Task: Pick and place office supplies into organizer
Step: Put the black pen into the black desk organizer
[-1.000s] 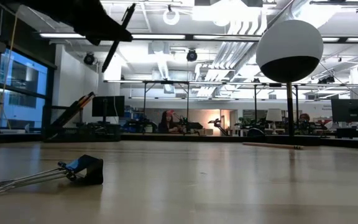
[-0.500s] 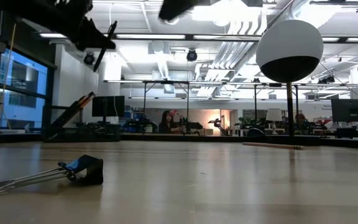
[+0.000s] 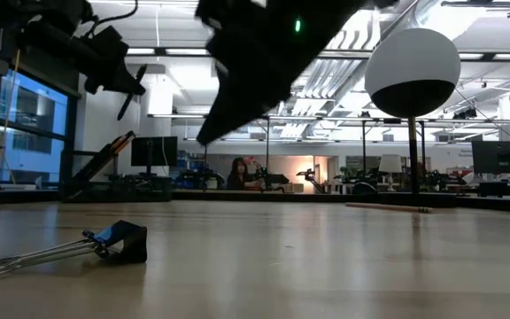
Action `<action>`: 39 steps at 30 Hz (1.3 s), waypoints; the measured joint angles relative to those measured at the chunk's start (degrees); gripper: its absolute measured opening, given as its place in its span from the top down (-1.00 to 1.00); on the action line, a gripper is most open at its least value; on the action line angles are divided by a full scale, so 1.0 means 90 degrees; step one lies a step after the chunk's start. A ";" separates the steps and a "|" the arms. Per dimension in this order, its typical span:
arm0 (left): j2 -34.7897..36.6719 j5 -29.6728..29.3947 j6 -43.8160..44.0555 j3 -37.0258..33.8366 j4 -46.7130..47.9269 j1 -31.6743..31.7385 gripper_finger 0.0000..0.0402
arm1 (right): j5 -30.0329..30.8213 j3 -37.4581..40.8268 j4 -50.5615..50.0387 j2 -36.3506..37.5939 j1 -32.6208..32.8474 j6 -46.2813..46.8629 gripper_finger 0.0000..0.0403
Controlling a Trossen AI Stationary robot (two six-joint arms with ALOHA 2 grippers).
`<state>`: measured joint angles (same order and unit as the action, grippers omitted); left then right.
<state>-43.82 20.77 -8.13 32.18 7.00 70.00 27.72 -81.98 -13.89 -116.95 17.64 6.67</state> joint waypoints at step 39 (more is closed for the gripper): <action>-0.0003 -0.2791 0.0141 -0.0002 0.0697 -0.1610 0.96 | -0.2682 0.3629 0.7676 0.0005 -0.0842 -0.1061 0.99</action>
<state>-43.85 -4.35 -6.85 32.16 13.27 55.51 3.58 -49.32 55.19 -116.90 10.06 -2.88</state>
